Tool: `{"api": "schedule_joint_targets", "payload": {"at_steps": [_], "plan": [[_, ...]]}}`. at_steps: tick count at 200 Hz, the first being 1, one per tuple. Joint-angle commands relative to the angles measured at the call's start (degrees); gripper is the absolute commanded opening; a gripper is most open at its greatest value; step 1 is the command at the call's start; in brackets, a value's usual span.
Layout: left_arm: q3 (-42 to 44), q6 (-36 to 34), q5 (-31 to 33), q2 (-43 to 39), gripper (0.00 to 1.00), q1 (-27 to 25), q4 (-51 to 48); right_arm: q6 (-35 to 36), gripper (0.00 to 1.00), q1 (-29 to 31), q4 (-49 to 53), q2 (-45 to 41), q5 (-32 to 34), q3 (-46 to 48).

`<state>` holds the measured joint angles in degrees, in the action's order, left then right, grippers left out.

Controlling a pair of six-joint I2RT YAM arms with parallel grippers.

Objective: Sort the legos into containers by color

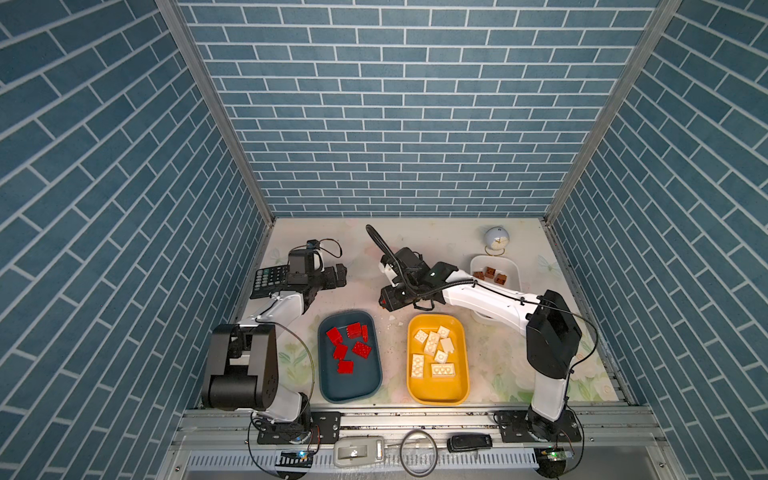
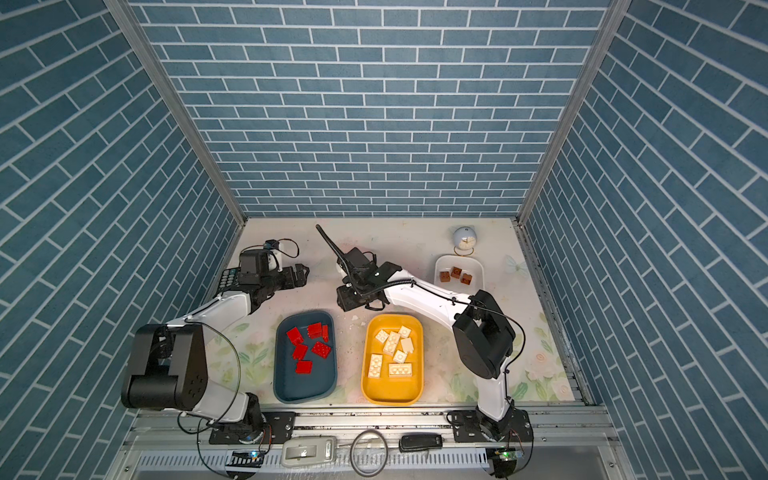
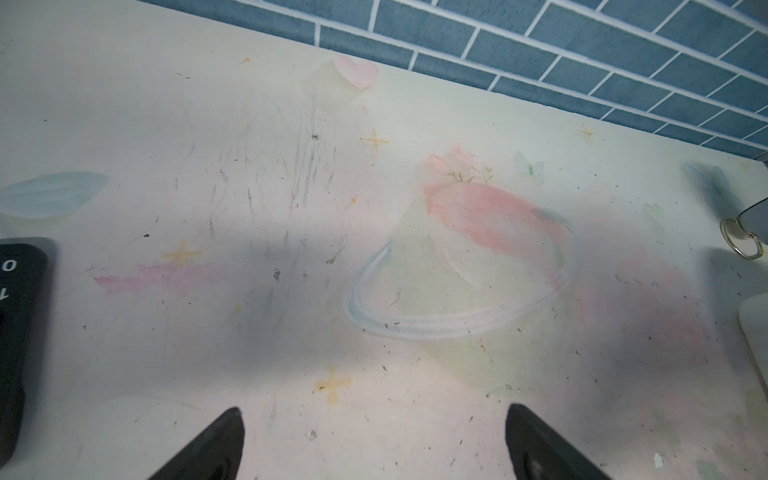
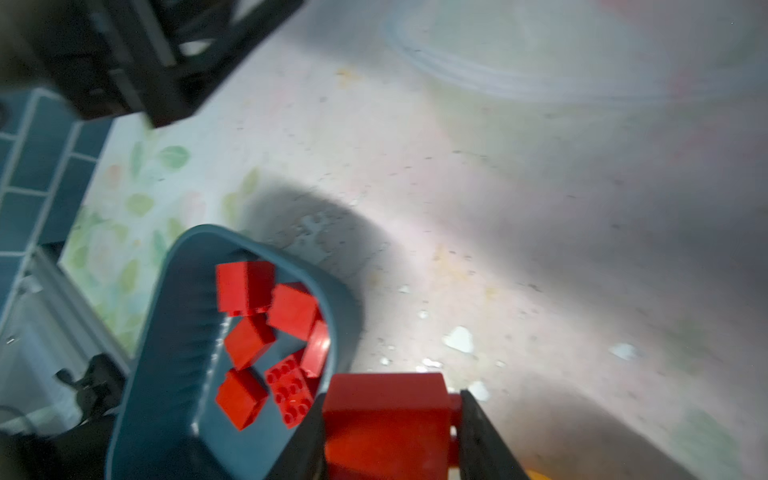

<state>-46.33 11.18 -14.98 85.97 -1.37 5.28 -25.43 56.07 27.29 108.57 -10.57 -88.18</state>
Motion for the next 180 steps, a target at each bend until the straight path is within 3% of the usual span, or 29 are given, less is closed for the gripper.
{"api": "schedule_joint_targets", "payload": {"at_steps": [1, 35, 70, 93, 118, 145, 180], "plan": [[-1.03, 1.08, -1.47, 0.61, 1.0, 0.17, -0.07, 1.34, 0.28, 3.15, -9.59, 1.71, -9.72, 0.22], [-2.28, 0.64, -1.74, 0.37, 0.99, 0.2, -2.81, 1.43, 0.34, 6.82, -12.87, 3.5, -13.37, 0.74], [-1.24, 1.12, -2.22, -0.19, 1.0, 0.14, -1.92, 4.22, 0.66, 7.27, -11.24, 0.3, -13.36, 4.65], [-0.49, 1.09, -2.21, -0.63, 0.99, 0.14, -1.29, 3.65, 0.71, 5.24, -11.88, -4.38, -14.48, 8.81], [0.86, -0.26, -1.23, -1.97, 1.0, 0.14, -0.73, 1.91, 0.75, 1.09, -11.2, -12.44, -13.95, 16.13], [3.27, -1.61, 0.55, -3.67, 1.0, 0.14, 1.29, 2.62, 0.77, -8.89, -10.91, -23.58, -9.64, 27.27], [4.14, -2.16, 2.67, -4.35, 0.99, 0.14, 4.09, 12.24, 0.85, -23.44, -12.87, -33.53, -1.89, 38.52]]}}
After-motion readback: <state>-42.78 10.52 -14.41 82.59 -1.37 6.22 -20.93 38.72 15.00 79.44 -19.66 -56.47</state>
